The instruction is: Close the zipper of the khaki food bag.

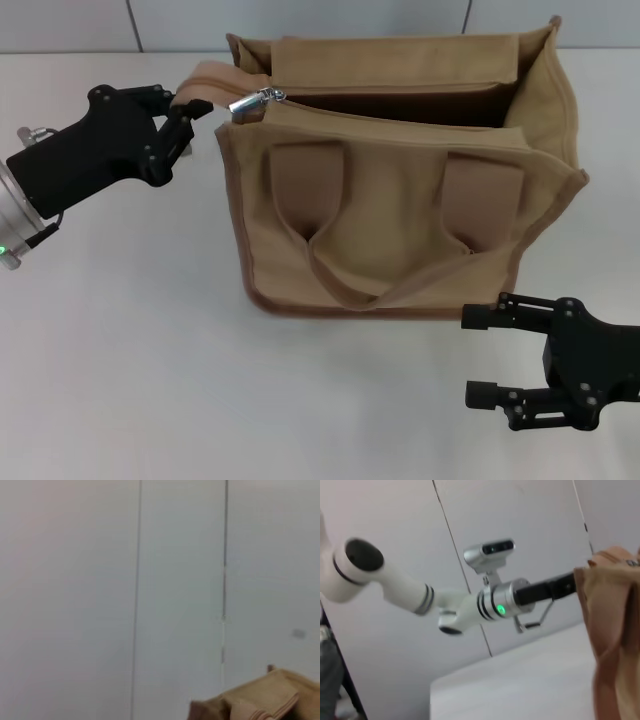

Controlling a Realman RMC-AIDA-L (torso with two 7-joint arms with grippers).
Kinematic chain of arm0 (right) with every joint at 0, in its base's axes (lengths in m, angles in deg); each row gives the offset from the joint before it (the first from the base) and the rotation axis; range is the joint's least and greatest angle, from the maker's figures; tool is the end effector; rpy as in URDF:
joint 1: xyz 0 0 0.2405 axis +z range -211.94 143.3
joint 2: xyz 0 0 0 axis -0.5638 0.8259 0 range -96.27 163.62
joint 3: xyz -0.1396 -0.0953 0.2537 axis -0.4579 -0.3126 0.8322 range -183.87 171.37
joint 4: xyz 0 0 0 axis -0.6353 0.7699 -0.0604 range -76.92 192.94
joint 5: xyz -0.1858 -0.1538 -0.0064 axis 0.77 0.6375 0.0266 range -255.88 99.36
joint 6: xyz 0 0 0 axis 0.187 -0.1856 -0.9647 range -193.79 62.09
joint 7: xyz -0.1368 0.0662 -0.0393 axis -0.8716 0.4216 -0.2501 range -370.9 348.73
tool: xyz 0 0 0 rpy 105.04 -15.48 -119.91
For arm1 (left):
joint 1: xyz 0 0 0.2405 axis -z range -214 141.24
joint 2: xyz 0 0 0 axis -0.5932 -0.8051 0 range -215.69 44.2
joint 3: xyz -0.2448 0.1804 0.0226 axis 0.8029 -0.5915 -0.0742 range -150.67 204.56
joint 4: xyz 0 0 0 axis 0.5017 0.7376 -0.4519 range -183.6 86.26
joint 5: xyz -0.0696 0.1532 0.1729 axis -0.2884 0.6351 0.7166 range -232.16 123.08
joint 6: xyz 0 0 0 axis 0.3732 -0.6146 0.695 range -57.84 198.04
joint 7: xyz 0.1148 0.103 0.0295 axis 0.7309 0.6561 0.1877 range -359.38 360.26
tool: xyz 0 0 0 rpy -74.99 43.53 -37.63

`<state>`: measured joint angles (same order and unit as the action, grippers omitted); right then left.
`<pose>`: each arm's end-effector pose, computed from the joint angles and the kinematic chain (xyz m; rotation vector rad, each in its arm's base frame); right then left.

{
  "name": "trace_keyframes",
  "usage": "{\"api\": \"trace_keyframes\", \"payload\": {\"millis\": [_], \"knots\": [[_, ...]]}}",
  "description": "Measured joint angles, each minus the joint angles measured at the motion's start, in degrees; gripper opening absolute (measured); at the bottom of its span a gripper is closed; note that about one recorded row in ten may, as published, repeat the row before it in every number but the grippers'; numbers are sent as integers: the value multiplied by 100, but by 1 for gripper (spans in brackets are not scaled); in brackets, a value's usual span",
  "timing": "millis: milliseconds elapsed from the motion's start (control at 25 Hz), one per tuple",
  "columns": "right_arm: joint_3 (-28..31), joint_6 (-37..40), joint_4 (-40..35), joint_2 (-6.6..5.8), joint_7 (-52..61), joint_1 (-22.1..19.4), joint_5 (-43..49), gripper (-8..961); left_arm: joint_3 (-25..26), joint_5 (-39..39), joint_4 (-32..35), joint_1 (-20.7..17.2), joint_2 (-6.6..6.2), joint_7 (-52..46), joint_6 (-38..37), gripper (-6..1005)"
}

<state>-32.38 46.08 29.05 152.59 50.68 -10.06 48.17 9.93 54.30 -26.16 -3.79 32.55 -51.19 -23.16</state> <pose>0.3410 0.2752 -0.0395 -2.8876 0.5015 1.0300 -0.3155 0.3848 -0.0177 -2.3432 -0.2955 -1.0422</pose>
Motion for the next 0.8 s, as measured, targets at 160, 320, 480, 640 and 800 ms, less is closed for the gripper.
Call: {"api": "trace_keyframes", "payload": {"millis": [160,320,480,640,800], "knots": [[5,396,65,-22,400,91,-205,812,20,-32,-14,36,1,-46,-367,106],[4,913,0,-64,1054,234,-614,813,9,-75,-19,187,21,-230,-516,53],[2,1146,-43,-183,2064,417,-1334,814,-7,-75,-19,352,33,-409,-530,26],[2,1106,-50,-273,2608,498,-1741,814,-1,-174,-19,404,36,-524,-553,25],[3,1070,-55,-398,3124,629,-2128,813,-17,-322,-27,449,45,-686,-569,25]]}}
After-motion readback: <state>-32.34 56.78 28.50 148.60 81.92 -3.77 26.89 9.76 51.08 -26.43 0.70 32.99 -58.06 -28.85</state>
